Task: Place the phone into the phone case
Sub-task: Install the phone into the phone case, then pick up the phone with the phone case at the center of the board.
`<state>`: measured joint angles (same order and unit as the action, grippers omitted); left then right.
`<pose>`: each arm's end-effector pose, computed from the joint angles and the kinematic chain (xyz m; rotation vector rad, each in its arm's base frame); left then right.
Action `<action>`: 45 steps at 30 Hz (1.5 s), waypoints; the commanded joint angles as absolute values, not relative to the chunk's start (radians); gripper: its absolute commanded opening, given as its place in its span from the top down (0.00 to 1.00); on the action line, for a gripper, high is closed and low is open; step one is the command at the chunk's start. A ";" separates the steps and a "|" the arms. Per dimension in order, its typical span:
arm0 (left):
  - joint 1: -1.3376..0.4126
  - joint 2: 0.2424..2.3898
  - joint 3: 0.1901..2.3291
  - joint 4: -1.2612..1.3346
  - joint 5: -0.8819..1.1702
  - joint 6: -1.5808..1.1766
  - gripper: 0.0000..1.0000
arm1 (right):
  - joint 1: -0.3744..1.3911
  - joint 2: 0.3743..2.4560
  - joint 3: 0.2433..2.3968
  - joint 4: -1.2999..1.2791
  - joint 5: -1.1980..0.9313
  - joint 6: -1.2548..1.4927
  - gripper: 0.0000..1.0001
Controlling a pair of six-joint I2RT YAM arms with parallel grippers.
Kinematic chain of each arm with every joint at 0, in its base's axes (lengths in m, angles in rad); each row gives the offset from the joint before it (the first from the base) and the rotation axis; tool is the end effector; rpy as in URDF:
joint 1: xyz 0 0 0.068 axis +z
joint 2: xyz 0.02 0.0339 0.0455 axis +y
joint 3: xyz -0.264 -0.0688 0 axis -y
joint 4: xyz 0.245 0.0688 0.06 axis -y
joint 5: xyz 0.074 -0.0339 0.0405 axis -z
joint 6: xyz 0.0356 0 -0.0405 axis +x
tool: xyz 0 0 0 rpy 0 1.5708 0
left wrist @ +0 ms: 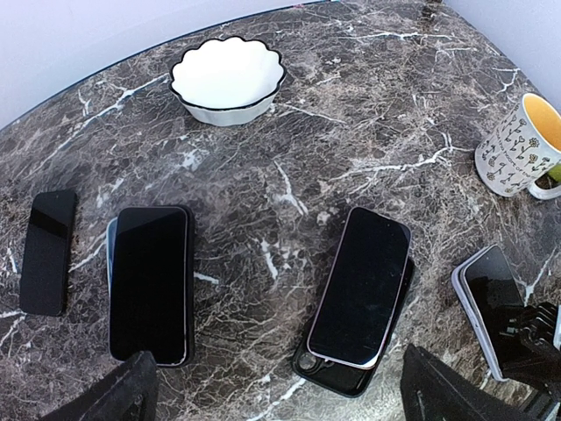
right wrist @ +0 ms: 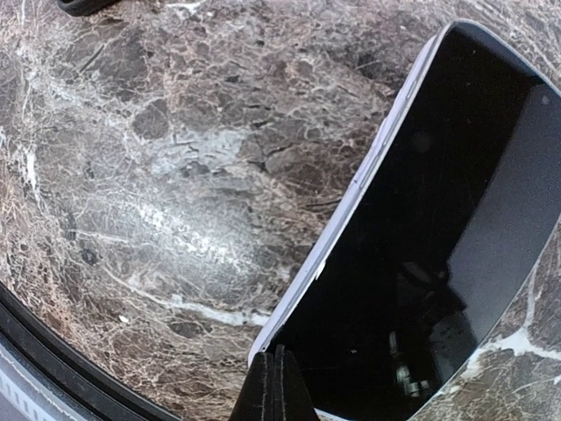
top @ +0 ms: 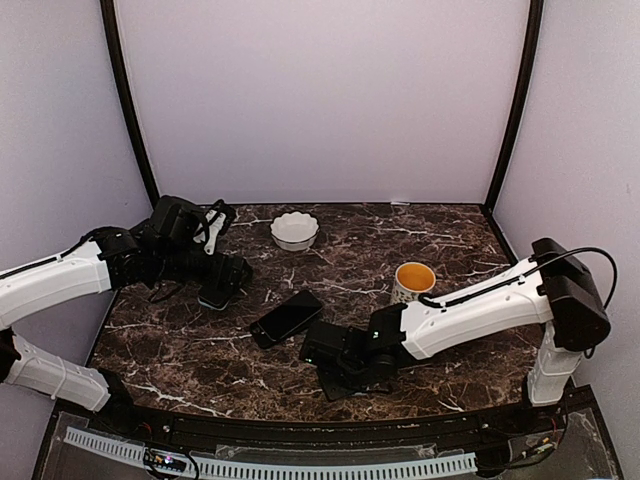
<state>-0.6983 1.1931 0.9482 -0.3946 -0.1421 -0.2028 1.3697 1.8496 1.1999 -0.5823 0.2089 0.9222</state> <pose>0.2043 -0.1649 0.2925 0.4681 2.1746 -0.3440 0.0792 0.3515 0.1642 -0.5716 2.7379 0.3150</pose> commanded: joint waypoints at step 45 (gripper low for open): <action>-0.689 1.204 0.942 -0.402 -0.130 -0.197 0.02 | 1.301 1.945 1.319 -0.785 0.355 1.186 0.01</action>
